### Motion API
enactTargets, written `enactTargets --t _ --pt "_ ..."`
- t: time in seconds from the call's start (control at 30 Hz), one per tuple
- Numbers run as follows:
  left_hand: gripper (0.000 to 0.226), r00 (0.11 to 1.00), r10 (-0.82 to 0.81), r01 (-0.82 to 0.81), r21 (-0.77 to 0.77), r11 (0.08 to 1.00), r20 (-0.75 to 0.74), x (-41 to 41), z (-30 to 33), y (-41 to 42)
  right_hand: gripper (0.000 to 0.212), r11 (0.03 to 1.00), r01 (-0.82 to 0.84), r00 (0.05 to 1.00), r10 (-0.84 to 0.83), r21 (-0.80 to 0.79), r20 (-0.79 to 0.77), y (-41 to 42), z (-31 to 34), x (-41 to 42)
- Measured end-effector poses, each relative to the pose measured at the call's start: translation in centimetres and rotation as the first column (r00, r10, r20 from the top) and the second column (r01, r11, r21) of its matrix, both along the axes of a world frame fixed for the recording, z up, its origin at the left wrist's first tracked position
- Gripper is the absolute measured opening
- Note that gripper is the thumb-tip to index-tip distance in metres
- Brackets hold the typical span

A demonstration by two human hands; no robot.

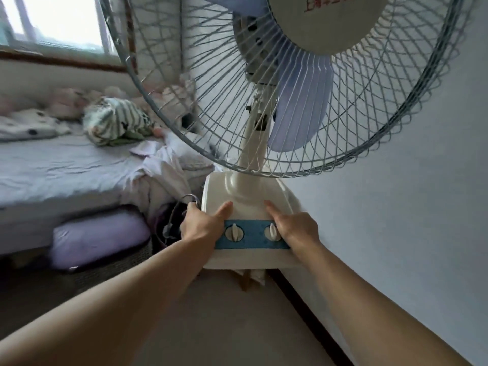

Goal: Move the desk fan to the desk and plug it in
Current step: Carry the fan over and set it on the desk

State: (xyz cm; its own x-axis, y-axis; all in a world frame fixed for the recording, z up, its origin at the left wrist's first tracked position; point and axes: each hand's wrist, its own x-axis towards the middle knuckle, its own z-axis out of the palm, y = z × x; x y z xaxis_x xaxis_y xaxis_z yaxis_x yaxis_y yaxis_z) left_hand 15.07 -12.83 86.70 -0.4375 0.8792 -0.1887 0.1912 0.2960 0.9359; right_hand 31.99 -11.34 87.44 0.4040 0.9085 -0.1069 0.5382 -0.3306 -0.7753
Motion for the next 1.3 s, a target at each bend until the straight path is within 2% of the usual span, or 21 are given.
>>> enactTargets --t 0.13,0.27,0.4,0.6,0.77,0.93,1.03,1.1,1.23,1.3 --pt "0.073 0.992 0.125 -0.125 0.015 0.992 0.009 -6.5 0.8 -1.9 0.097 0.991 -0.136 0.991 0.136 0.021 -0.014 0.3 0.3 -6.8" --pt "0.081 0.966 0.257 -0.256 0.027 0.966 -0.04 -13.8 1.4 -4.3 0.092 0.955 -0.296 0.954 0.295 0.021 0.052 0.2 0.8 -14.5" --pt "0.093 0.939 0.338 -0.337 0.025 0.941 -0.062 -20.7 1.8 -6.8 0.094 0.91 -0.415 0.91 0.415 -0.006 0.015 -0.8 1.3 -21.9" --pt "0.091 0.882 0.467 -0.464 0.063 0.884 -0.064 -32.6 3.0 -12.0 0.088 0.842 -0.538 0.843 0.538 0.033 0.026 -3.9 2.3 -35.2" --pt "0.089 0.822 0.559 -0.557 0.047 0.829 -0.107 -42.1 3.5 -16.5 0.087 0.772 -0.633 0.772 0.635 0.049 -0.023 -6.8 2.5 -45.9" --pt "0.091 0.744 0.654 -0.655 0.041 0.754 -0.138 -50.7 3.7 -20.9 0.072 0.704 -0.708 0.701 0.71 0.061 -0.066 -9.6 2.2 -55.9" --pt "0.09 0.678 0.724 -0.724 0.051 0.687 -0.125 -55.0 3.6 -23.1 0.078 0.663 -0.747 0.66 0.749 0.056 -0.067 -10.9 2.5 -61.3" --pt "0.087 0.628 0.775 -0.771 0.078 0.631 -0.063 -57.8 3.4 -24.4 0.078 0.626 -0.779 0.623 0.78 0.047 -0.061 -11.6 2.3 -65.0" --pt "0.076 0.499 0.866 -0.865 0.069 0.497 0.015 -63.1 2.9 -26.4 0.074 0.494 -0.869 0.489 0.866 0.029 -0.106 -12.6 1.9 -72.3" --pt "0.078 0.469 0.883 -0.882 0.059 0.467 0.022 -64.9 2.9 -26.9 0.075 0.452 -0.891 0.447 0.889 0.04 -0.103 -12.7 1.7 -74.7"
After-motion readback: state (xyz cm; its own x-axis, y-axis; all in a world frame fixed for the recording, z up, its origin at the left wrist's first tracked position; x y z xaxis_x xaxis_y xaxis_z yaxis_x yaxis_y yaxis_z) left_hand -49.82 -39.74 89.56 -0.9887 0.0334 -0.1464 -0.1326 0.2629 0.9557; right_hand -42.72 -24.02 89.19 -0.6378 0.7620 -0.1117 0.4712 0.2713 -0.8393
